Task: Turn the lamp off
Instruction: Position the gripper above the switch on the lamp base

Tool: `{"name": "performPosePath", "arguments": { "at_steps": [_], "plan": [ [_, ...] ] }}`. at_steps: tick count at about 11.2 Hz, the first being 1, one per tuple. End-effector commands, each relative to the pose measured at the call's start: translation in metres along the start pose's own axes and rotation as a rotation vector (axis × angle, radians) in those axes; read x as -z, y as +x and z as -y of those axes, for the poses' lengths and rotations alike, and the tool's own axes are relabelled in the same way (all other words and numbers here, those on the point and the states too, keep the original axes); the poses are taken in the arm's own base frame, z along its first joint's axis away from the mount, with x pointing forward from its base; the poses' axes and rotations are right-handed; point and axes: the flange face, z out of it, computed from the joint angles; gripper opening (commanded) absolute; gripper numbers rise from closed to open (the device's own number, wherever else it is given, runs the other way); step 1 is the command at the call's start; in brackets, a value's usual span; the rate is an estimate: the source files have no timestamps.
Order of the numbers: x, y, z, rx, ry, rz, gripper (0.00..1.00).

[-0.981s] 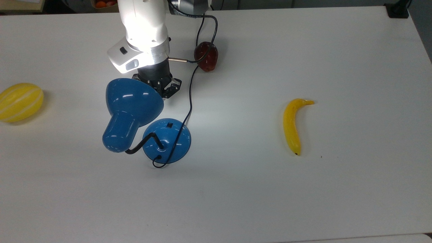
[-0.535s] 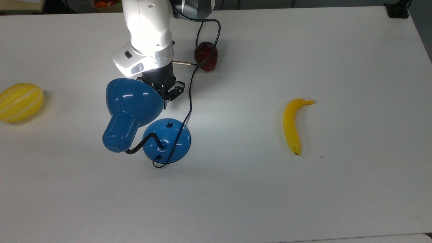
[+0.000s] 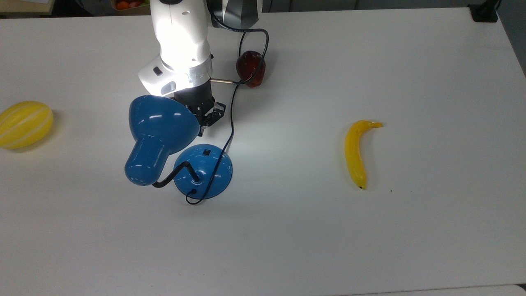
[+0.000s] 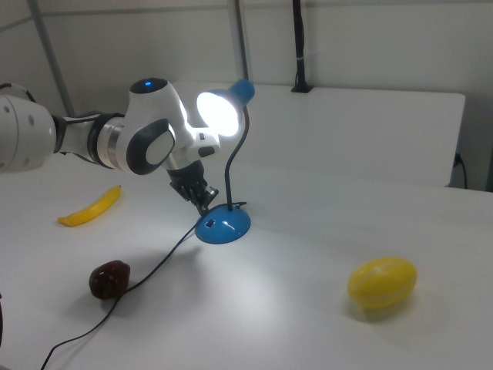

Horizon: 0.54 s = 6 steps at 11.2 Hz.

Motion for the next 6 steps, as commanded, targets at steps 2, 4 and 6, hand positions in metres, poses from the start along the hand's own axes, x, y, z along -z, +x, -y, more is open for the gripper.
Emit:
{"name": "performPosePath", "arguments": {
  "at_steps": [2,4,6],
  "plan": [
    [-0.0019,0.0033,0.0027,0.004,0.004,-0.02,0.0],
    [-0.0021,0.0056,0.003,0.006,0.001,-0.023,0.0],
    [-0.0052,0.0062,0.0042,0.007,0.003,-0.02,0.0]
  ]
}}
